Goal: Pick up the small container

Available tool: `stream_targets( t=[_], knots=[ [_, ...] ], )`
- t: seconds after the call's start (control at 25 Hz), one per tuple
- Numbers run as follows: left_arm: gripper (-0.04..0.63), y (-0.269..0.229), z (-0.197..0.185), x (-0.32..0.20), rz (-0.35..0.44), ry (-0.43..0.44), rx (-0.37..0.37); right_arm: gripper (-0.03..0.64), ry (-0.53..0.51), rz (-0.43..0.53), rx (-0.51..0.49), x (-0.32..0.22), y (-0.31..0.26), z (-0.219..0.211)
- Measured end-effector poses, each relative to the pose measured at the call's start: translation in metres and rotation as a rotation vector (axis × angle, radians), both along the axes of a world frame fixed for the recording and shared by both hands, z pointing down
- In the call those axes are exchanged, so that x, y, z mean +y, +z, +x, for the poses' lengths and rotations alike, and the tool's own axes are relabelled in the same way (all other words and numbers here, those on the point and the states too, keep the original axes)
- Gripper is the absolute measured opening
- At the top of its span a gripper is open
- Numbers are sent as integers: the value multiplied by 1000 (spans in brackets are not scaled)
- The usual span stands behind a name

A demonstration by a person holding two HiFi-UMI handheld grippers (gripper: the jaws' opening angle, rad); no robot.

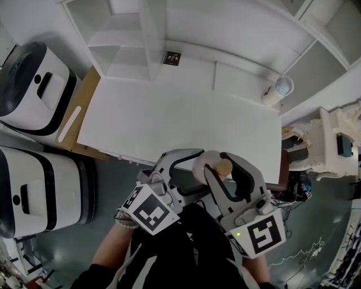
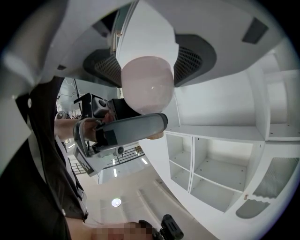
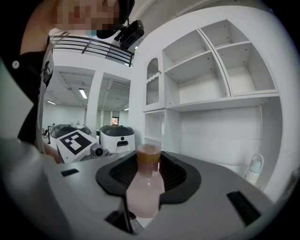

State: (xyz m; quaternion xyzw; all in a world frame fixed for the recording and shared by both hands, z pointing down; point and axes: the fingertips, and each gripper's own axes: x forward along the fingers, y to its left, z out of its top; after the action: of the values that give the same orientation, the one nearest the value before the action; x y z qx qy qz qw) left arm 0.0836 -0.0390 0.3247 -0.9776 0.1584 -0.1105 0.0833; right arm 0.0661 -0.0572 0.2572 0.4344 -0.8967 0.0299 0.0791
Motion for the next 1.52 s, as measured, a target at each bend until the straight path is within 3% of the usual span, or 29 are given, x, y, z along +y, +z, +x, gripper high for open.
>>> stream_targets(
  t=[1.52],
  knots=[
    [347,-1,2,2,8,11,3,146,12,18,6,3,0,1]
  ],
)
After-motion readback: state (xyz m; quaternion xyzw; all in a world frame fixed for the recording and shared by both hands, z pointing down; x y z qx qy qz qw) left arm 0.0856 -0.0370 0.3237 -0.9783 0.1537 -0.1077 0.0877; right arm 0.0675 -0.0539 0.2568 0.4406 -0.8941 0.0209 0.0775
